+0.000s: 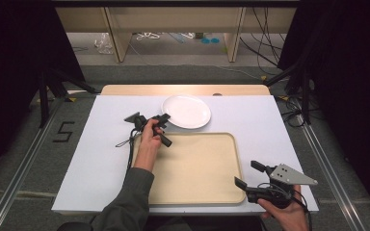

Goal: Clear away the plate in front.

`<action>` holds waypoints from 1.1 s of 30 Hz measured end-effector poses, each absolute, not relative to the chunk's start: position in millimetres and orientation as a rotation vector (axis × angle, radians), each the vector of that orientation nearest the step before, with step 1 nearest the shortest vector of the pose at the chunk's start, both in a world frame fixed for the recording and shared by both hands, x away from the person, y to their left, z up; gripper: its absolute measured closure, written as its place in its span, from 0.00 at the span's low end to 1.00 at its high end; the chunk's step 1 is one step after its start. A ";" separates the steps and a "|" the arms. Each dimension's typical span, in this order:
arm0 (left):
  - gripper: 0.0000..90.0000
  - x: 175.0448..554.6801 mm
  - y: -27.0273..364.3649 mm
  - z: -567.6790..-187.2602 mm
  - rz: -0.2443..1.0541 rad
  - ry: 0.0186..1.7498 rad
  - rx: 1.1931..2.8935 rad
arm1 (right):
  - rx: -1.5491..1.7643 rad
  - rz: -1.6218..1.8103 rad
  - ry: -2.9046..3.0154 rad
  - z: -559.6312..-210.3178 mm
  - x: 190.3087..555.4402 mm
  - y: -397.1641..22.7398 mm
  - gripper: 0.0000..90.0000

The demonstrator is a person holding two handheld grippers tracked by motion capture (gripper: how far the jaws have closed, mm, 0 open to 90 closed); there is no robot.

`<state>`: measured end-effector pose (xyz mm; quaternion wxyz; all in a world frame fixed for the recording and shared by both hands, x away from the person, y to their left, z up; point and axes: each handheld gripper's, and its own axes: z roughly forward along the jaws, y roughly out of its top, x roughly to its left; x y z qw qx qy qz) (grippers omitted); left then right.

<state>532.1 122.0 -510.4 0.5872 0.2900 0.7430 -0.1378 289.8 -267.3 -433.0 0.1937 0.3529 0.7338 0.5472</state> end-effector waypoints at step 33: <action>0.87 467.2 146.5 -498.6 -0.400 1.560 0.528 | 0.983 1.538 2.055 -433.5 290.0 -267.6 0.21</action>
